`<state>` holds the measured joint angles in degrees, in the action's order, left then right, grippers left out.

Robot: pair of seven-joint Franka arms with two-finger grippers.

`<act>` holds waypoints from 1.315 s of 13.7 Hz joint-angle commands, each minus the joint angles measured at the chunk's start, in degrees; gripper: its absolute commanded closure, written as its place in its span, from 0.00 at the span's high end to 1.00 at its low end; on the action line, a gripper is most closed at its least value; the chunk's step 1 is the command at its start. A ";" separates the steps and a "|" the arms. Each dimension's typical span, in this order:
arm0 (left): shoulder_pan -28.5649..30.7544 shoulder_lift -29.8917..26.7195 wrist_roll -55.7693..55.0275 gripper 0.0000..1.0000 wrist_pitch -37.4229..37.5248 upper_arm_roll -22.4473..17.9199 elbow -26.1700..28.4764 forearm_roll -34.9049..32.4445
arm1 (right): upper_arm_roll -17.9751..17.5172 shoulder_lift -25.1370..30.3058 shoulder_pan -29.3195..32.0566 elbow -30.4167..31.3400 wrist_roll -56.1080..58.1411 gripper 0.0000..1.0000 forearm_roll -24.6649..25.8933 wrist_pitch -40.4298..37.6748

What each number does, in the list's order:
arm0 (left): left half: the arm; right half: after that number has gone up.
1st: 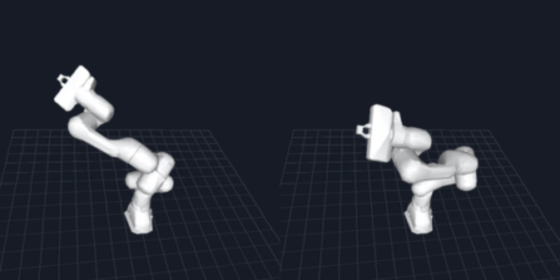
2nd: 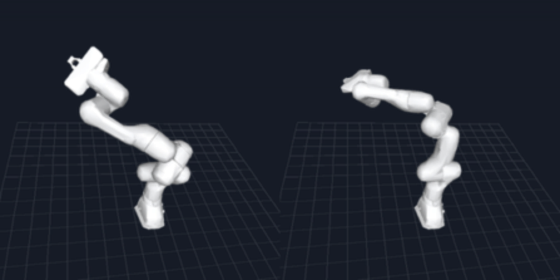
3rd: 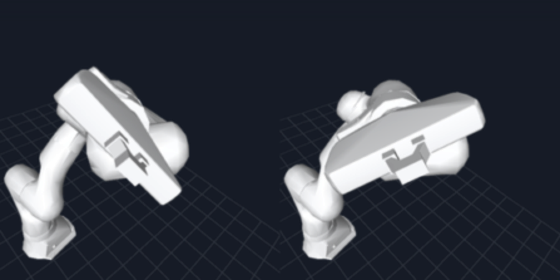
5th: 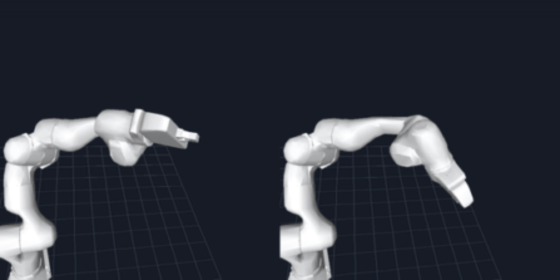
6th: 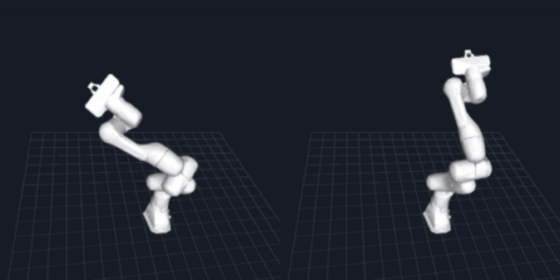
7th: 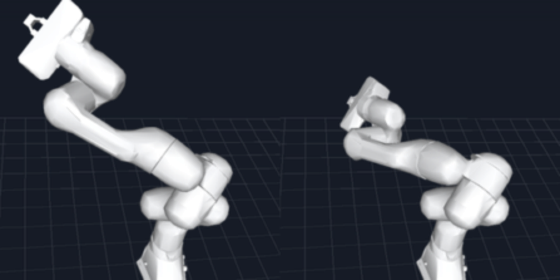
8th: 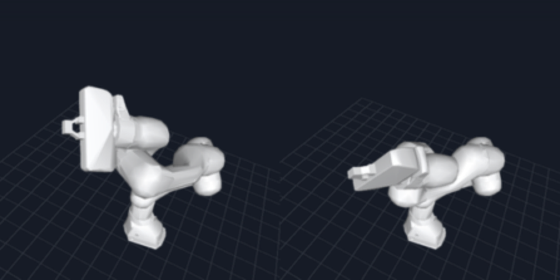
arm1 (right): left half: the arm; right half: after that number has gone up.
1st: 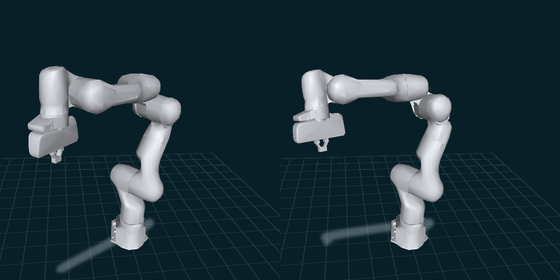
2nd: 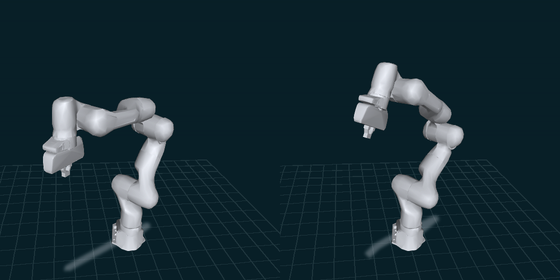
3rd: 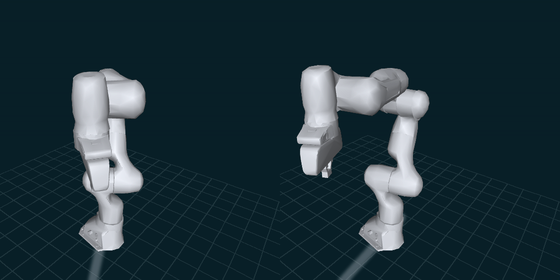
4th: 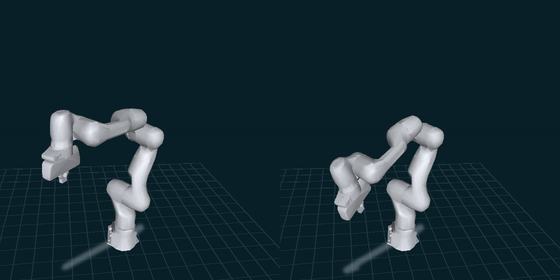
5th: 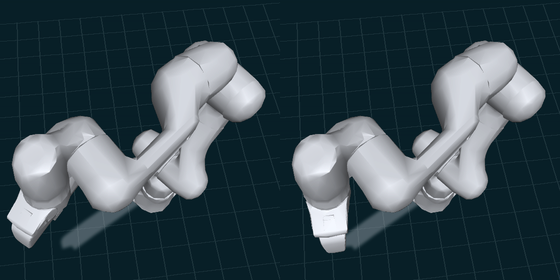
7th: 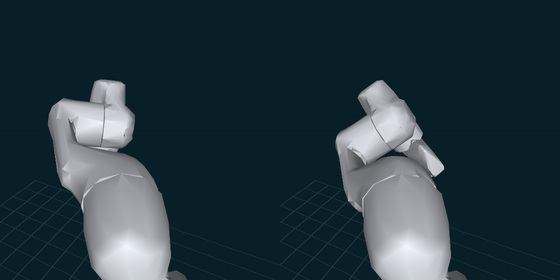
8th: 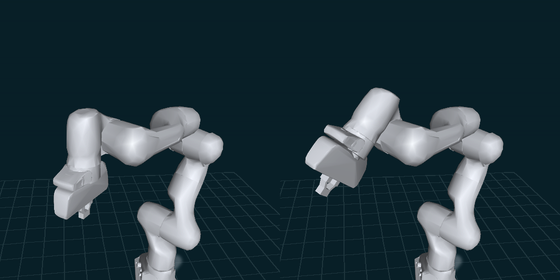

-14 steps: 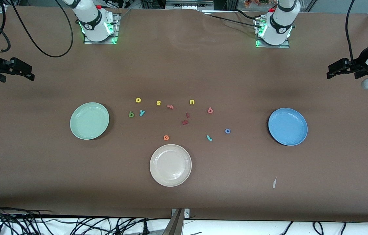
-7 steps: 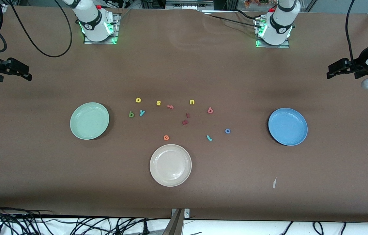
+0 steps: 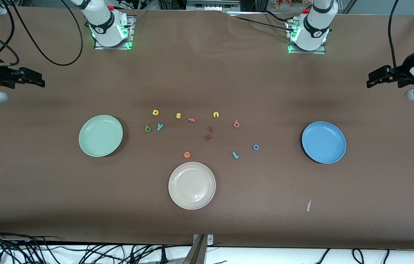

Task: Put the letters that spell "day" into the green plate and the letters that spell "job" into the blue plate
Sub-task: 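Reach the right gripper to green letter while the left gripper reaches blue o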

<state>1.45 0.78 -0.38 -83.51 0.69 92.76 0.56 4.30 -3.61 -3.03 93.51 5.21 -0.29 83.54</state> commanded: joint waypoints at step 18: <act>-15.85 27.68 -12.44 1.00 -24.39 1.07 -1.54 7.35 | -5.17 -15.53 -15.94 17.76 -21.51 1.00 -1.55 34.89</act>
<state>-12.11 26.51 -10.49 -104.45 2.37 91.33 6.67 -0.97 -16.14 -15.73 111.19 -9.16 -1.37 113.16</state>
